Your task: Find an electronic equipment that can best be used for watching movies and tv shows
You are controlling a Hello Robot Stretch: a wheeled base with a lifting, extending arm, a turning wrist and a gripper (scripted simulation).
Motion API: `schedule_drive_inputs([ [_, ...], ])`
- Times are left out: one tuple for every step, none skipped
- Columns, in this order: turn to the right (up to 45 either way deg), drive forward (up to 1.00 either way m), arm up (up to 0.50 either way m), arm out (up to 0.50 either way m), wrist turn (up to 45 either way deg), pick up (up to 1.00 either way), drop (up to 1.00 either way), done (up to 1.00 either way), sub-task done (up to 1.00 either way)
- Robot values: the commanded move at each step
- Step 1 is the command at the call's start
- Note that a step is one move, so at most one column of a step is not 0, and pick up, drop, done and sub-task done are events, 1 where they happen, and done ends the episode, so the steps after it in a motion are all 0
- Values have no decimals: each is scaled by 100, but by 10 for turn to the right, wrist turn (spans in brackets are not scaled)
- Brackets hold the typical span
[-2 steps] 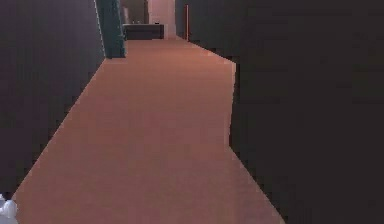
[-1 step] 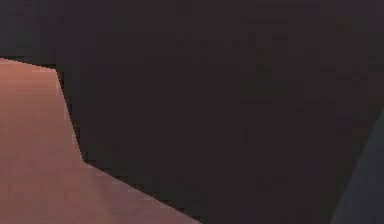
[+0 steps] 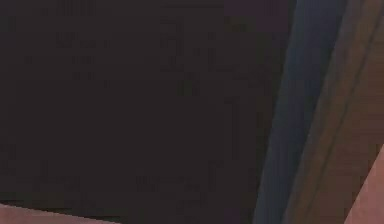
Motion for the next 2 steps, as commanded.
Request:
schedule_drive_inputs([
  [0,10,0,0,0,0,0,0,0],
  [-450,0,0,0,0,0,0,0,0],
])
